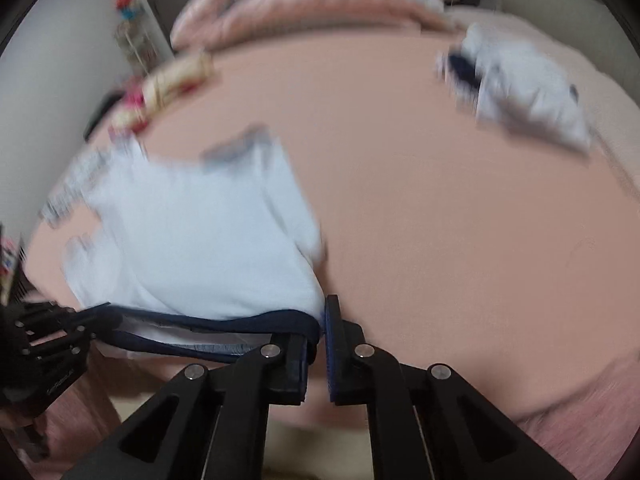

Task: Fold clothes
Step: 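Raise the shirt with both grippers and shake it out in the air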

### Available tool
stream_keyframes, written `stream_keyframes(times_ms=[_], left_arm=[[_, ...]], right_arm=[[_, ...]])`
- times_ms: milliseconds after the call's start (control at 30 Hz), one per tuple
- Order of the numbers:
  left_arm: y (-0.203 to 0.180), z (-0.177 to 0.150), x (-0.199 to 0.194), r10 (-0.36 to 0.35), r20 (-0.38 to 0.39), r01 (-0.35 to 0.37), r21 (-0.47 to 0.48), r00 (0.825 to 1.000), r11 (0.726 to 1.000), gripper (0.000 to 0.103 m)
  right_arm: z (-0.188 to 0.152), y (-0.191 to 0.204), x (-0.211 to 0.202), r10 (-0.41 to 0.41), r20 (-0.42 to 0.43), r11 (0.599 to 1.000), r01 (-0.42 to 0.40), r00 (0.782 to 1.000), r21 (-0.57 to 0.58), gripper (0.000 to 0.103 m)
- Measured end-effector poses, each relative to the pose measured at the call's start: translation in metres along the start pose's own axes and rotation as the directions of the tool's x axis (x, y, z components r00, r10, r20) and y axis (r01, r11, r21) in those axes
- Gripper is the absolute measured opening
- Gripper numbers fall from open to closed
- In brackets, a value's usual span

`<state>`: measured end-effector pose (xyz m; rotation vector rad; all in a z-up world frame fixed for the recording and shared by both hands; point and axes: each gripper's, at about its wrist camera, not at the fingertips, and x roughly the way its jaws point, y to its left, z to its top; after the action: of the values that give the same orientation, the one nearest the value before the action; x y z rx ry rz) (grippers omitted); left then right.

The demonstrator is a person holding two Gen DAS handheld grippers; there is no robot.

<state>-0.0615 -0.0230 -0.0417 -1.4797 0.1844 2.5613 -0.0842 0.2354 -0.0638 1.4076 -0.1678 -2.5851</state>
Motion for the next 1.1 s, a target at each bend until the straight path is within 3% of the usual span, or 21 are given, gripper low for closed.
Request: stream_keyframes(times_ms=[67,167,233,300,433,533,567,700,800,900,1000,1033,1100], left_arm=[[0.006,0.025,-0.042,-0.010,0.115,0.011,-0.014,0.993,1.000,0.004],[0.014,0.063,-0.106,-0.021,0.285,0.031,-0.033,0.958,0.999,0.004],[0.019,0.088,-0.148,-0.026,0.393,0.046,-0.043,0.919,0.998,0.004],[0.024,0.111,-0.185,-0.032,0.485,0.065,-0.051,0.874,0.997,0.004],[0.024,0.115,-0.167,-0.120,0.435,0.159,-0.055,0.892,0.986,0.004],[0.024,0.118,-0.153,-0.186,0.397,0.228,-0.061,0.899,0.972,0.004],[0.024,0.119,-0.148,-0.208,0.384,0.251,-0.064,0.899,0.966,0.004],[0.023,0.122,-0.125,-0.304,0.326,0.347,-0.082,0.895,0.934,0.004],[-0.002,0.101,-0.060,-0.443,0.201,0.471,-0.116,0.873,0.875,0.005],[-0.030,0.085,-0.027,-0.524,0.139,0.540,-0.127,0.840,0.832,0.011],[-0.054,0.080,-0.008,-0.583,0.103,0.592,-0.123,0.806,0.797,0.032],[-0.062,0.080,-0.004,-0.590,0.102,0.599,-0.115,0.801,0.793,0.047],[-0.079,0.079,0.009,-0.574,0.095,0.582,-0.101,0.813,0.807,0.052]], right_arm=[[0.030,0.009,-0.030,0.011,0.085,0.999,-0.008,0.996,-0.035,0.004],[0.073,0.031,-0.086,0.029,0.217,0.997,-0.013,0.976,-0.076,0.004],[0.094,0.046,-0.134,0.071,0.324,0.995,-0.046,0.943,-0.083,0.004],[0.111,0.060,-0.192,0.111,0.445,0.991,-0.067,0.889,-0.114,0.004],[0.129,0.073,-0.279,0.171,0.587,0.982,-0.090,0.791,-0.165,0.004],[0.131,0.074,-0.298,0.193,0.597,0.979,-0.115,0.779,-0.166,0.004],[0.131,0.074,-0.300,0.194,0.594,0.979,-0.118,0.781,-0.164,0.004],[0.123,0.068,-0.246,0.132,0.473,0.990,-0.095,0.871,-0.102,0.004],[0.114,0.053,-0.219,0.111,0.412,0.994,-0.097,0.904,-0.054,0.004],[0.108,0.041,-0.203,0.091,0.374,0.996,-0.090,0.923,-0.019,0.004],[0.103,0.032,-0.192,0.066,0.351,0.998,-0.068,0.934,-0.007,0.004],[0.101,0.030,-0.188,0.055,0.345,0.998,-0.057,0.937,-0.006,0.004],[0.097,0.024,-0.178,0.044,0.323,0.999,-0.048,0.945,0.004,0.004]])
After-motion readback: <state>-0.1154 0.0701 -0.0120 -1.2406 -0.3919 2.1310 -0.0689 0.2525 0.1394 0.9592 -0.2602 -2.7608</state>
